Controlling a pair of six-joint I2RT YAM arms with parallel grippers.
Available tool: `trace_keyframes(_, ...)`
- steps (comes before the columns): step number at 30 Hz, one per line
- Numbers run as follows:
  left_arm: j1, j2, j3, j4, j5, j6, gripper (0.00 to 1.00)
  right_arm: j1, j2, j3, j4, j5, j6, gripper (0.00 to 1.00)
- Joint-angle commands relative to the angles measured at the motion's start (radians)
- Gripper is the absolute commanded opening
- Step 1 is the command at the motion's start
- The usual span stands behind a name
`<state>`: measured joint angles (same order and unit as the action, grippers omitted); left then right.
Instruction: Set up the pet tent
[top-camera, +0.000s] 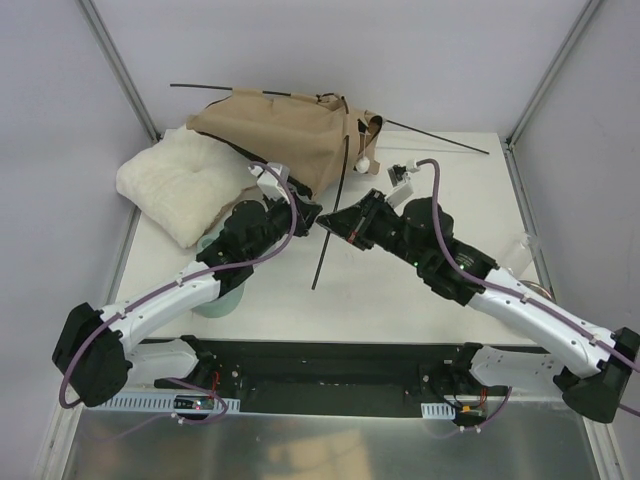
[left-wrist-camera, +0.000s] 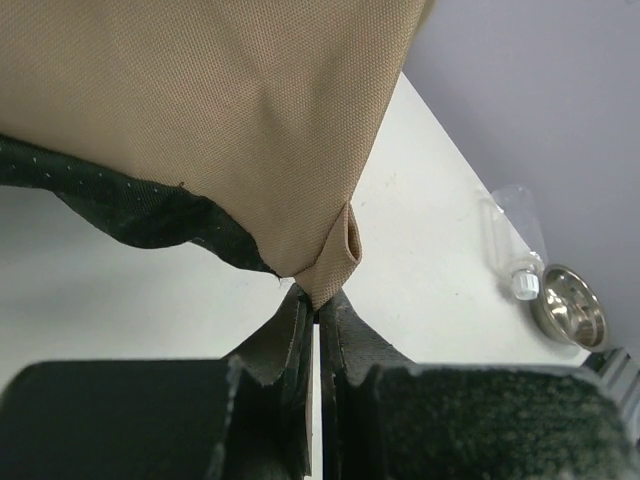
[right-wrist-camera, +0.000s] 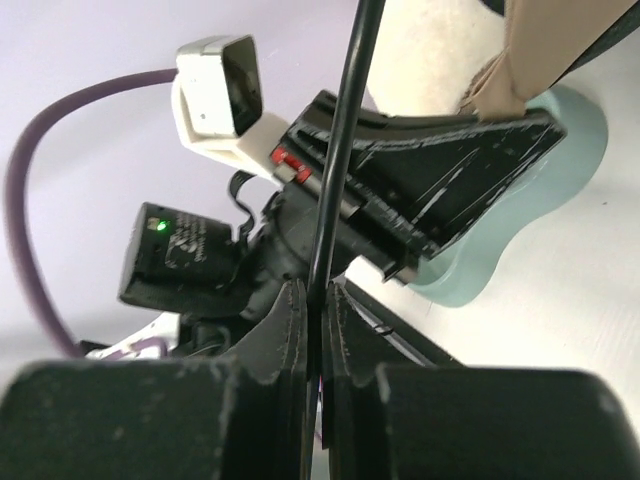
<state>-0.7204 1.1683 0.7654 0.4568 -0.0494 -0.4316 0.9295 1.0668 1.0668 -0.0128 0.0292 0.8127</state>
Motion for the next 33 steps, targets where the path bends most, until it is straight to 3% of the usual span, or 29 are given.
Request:
trace_keyframes(1, -0.002, -0.059, 0.046, -0.199, 0.071, -0.068, 0.00, -0.031, 0.025, -0.010, 0.203, 0.201, -0.083, 0.00)
trace_keyframes(15, 0.001, -0.194, -0.015, -0.332, 0.102, -0.127, 0.00, -0.096, 0.147, 0.025, 0.336, 0.255, -0.084, 0.00)
trace_keyframes(26, 0.021, -0.243, -0.037, -0.417, 0.129, -0.134, 0.00, -0.141, 0.212, 0.045, 0.393, 0.319, 0.068, 0.00)
trace_keyframes(33, 0.024, -0.266, -0.046, -0.451, 0.137, -0.159, 0.00, -0.161, 0.268, 0.102, 0.315, 0.377, 0.160, 0.00)
